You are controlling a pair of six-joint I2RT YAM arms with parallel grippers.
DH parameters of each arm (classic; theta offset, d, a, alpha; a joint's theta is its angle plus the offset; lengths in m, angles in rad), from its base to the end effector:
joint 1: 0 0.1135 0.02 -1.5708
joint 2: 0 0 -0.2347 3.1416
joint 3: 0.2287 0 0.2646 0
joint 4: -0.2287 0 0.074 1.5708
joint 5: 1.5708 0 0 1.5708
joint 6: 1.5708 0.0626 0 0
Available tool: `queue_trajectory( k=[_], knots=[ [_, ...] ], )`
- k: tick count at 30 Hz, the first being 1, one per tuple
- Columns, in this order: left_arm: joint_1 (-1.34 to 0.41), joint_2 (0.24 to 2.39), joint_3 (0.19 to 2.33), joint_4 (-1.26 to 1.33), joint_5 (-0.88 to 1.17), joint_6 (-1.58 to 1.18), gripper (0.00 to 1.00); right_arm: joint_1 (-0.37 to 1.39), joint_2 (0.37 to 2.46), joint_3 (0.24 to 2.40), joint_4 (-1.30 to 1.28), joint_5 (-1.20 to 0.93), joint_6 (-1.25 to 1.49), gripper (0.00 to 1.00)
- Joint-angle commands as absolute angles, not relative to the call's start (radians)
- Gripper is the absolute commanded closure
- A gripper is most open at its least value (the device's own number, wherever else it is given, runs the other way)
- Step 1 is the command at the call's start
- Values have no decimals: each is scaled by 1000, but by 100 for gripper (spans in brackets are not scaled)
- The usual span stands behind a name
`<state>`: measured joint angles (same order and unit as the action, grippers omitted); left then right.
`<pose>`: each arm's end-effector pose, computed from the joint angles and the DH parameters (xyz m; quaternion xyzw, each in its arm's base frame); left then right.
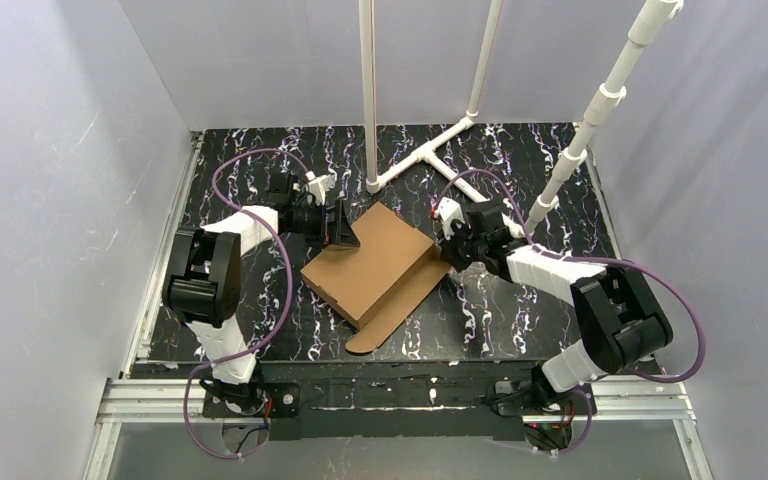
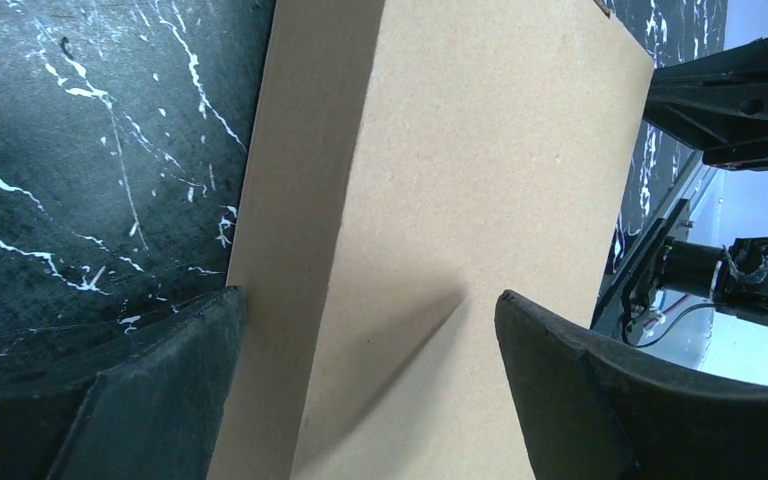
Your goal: Fold the paper box
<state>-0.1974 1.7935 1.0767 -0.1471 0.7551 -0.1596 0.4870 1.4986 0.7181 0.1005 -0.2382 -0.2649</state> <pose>0.3673 -0.1172 0.1274 0.1441 0.8695 -0.3975 0.2552 0.2876 0.1690 0.1241 -0.3766 0.8147 0.1540 0.4132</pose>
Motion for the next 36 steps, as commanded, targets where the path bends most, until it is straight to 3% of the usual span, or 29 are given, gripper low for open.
queue_trajectory(
  k=[1,12,36],
  knots=[
    [-211,1796,1115,-179,851,-152,9,506,1519,817,55,-248,-275,99],
    [-228,1809,1131,-199,865,-144,14,547,1614,932,-116,-202,-325,99],
    [-243,1786,1137,-207,787,-193,13,563,1785,1188,-344,-185,-476,98]
  ],
)
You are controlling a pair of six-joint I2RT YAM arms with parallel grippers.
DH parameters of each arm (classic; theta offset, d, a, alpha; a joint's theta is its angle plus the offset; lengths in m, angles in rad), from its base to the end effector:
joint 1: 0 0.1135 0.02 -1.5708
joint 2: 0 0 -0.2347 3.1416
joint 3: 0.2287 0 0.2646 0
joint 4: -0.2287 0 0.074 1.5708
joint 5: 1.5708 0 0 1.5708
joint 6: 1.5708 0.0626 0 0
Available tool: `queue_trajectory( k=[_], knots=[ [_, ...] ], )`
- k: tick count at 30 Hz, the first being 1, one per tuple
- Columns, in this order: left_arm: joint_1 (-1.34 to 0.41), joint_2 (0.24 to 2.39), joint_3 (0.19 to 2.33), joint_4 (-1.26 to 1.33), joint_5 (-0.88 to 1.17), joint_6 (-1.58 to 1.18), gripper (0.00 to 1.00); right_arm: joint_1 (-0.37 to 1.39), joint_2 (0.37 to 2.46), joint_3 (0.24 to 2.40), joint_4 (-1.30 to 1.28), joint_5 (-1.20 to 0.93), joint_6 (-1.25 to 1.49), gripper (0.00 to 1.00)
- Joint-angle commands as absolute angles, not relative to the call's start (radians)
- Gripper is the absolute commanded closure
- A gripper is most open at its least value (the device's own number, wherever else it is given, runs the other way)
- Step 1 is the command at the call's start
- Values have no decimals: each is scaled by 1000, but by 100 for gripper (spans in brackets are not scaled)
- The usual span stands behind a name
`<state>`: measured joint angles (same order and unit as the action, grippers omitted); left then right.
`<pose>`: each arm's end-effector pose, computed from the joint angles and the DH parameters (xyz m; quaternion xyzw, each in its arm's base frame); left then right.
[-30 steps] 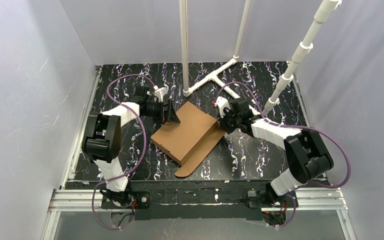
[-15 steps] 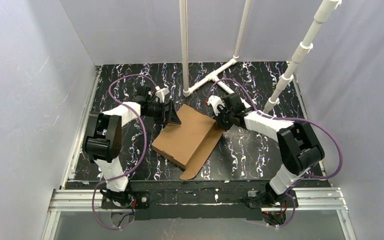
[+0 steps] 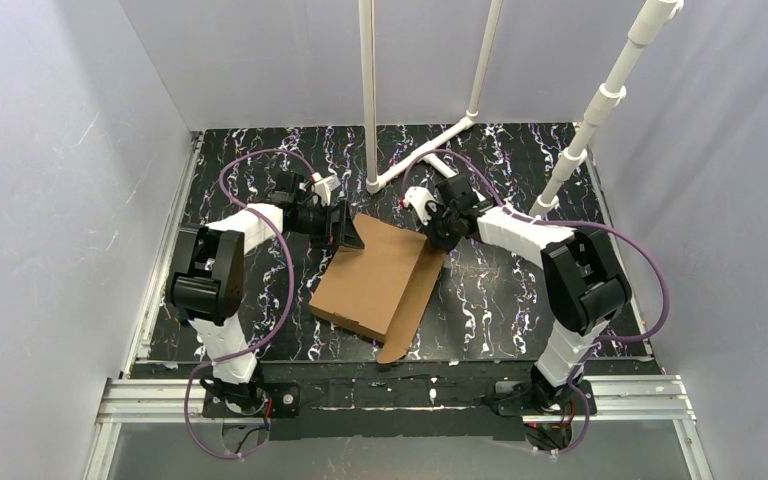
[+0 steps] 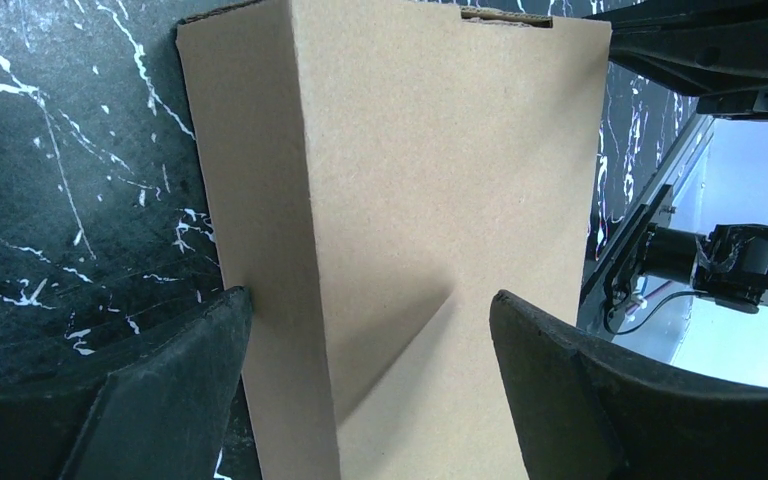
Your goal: Fold the paper box
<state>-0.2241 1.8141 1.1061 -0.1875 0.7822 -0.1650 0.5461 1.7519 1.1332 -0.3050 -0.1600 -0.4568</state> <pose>0.3659 -0.1287 0.1268 0.1520 0.8682 -0.4121 0.2309 0.3271 0.2105 0.1354 -0.4766 0.8165 0.0898 0.3132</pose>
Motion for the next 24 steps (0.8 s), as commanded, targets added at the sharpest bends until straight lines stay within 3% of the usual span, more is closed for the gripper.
queue_trajectory(
  k=[1,6,9,16,21,24],
  knots=[
    [-244,1774,1135,-209,759,-203,12,562,1786,1201,-358,-180,-472,93],
    [-210,1667,1108,-189,642,-275,7,555,1723,1210,-418,-169,-483,55],
    [-161,1590,1083,-191,605,-310,3,554,1645,1164,-409,-170,-489,40],
    [-3,1401,951,-203,623,-491,2,533,1449,1056,-419,-189,-551,28],
    [16,1221,790,-177,741,-570,3,529,1293,973,-601,-501,-844,20],
    [-88,1064,730,-285,618,-550,15,532,1257,926,-766,-745,-1104,15]
  ],
)
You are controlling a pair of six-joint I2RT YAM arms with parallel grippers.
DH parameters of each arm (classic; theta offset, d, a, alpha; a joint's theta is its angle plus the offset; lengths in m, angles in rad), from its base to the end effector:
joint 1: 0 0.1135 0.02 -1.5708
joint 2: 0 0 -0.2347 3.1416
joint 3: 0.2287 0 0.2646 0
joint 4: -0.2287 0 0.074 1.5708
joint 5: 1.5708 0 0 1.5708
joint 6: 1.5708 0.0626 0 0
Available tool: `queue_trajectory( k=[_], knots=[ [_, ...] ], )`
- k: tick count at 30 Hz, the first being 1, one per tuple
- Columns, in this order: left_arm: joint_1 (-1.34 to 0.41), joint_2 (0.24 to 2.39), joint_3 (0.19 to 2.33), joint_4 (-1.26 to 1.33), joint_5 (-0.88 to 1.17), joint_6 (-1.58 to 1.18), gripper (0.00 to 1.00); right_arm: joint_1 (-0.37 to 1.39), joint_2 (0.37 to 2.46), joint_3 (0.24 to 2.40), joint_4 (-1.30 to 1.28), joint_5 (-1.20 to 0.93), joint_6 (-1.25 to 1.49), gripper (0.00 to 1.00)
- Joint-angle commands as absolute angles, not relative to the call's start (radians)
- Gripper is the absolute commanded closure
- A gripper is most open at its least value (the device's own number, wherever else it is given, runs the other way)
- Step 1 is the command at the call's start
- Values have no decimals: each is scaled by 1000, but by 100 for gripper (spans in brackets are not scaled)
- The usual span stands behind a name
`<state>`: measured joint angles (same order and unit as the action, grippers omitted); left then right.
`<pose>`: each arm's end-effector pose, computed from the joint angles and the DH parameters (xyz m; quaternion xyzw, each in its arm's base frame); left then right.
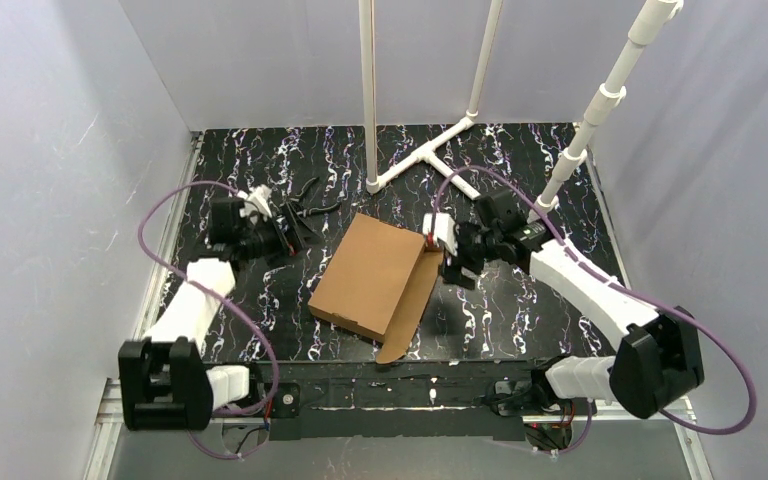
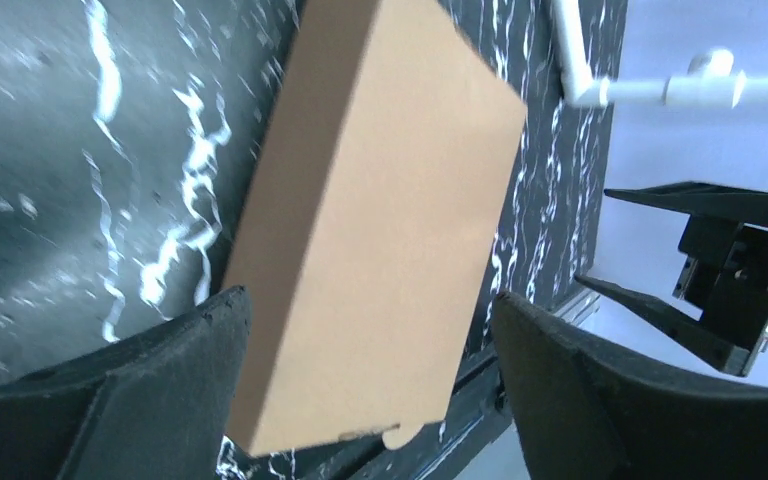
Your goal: Fold the paper box
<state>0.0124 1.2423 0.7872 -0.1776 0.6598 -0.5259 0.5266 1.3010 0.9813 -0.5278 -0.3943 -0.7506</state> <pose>0.3021 -0.0346 0.2032 -0.0832 0.8525 -0.3881 0.3403 0.2543 0.1757 0.2169 -0.6024 0.6951 0.1433 0.3653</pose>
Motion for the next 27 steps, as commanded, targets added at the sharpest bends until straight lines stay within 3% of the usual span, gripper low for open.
queue_trajectory(
  k=[1,4,7,9,12,14,23,27],
  knots=[
    [-136,1025,720,-332,556,-539,20,535,1260,914,-812,-808,-1194,13],
    [-247,944,717,-507,298,-532,29,566,1295,901,-824,-834,-1249,12],
    [-258,847,676,-609,182,-578,42,589,1317,888,-709,-761,-1109,22],
    [-259,749,624,-613,138,-633,47,594,1320,858,-491,-680,-910,41],
    [-258,709,592,-604,8,-660,48,595,1376,859,-272,-518,-640,85],
    [-249,752,608,-595,-47,-678,50,597,1446,913,-238,-448,-555,99],
    [-247,1071,594,-444,-127,-806,64,604,1608,987,-147,-312,-434,99],
    [-248,1151,559,-331,-8,-823,71,607,1665,1038,-141,-323,-390,98]
  ],
)
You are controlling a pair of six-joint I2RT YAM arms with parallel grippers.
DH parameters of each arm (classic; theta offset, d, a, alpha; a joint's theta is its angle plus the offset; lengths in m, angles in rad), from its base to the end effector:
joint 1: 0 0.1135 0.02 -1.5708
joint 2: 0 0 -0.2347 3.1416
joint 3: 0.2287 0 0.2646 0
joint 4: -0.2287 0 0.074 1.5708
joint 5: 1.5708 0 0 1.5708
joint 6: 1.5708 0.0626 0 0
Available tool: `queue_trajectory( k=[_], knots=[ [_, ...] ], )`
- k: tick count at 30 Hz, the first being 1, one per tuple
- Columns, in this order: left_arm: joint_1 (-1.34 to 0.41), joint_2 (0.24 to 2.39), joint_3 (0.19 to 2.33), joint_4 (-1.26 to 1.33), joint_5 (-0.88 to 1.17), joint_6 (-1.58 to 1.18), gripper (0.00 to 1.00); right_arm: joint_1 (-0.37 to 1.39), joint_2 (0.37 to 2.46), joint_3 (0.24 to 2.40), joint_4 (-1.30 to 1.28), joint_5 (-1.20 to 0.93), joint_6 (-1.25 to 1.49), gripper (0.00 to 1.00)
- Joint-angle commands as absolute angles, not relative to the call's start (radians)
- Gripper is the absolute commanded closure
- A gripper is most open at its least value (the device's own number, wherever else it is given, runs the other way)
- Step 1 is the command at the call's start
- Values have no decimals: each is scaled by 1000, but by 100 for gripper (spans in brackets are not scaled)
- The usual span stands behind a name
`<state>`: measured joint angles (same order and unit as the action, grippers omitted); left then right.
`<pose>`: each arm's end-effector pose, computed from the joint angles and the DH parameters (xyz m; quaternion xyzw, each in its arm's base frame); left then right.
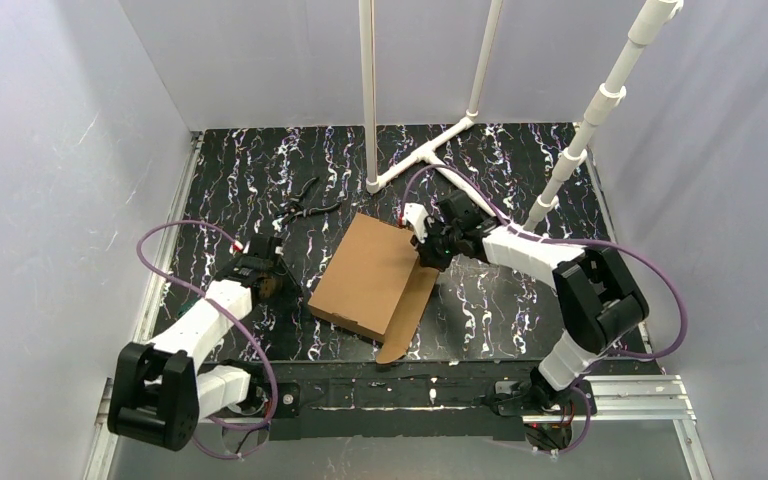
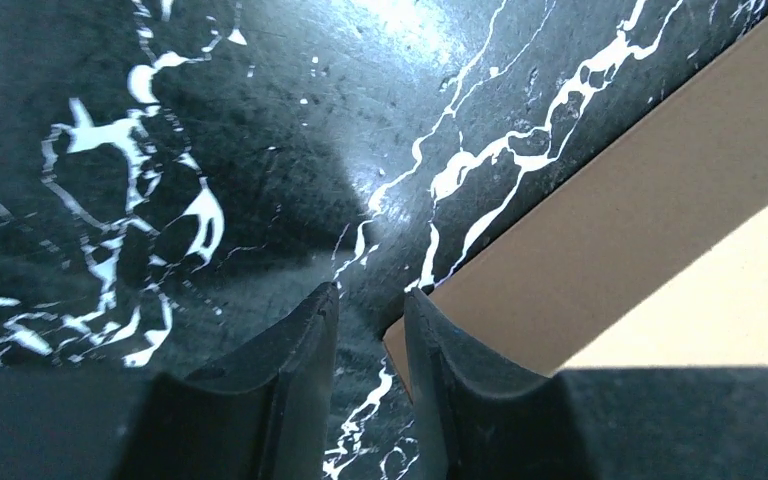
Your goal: Fold the paper box
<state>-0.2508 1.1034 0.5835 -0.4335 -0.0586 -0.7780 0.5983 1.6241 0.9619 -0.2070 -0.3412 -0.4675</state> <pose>0.2399 -0.0577 0.1358 -0.2567 0.9171 -0.1251 0.2781 0.2844 0.2192 0.1351 -0.5204 0.7675 0.1812 0.3275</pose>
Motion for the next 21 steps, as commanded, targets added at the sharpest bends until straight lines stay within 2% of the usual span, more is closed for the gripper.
queue_trajectory(
  k=[1,8,13,16,21],
  knots=[
    [-249,1164,555,-304,52,-820,72,609,1683,1057,-140,-326,-379,98],
    [-273,1253,570,-195,330,-798,75,635,1829,1215,-144,-321,-312,96],
    [-276,1282,605,-218,323,-783,75,633,1896,1339,-237,-324,-320,92],
    [-276,1209,615,-308,209,-757,75,593,1812,1290,-297,-370,-386,86],
    [-272,1023,585,-380,113,-744,72,524,1560,1141,-449,-498,-582,66]
  ],
)
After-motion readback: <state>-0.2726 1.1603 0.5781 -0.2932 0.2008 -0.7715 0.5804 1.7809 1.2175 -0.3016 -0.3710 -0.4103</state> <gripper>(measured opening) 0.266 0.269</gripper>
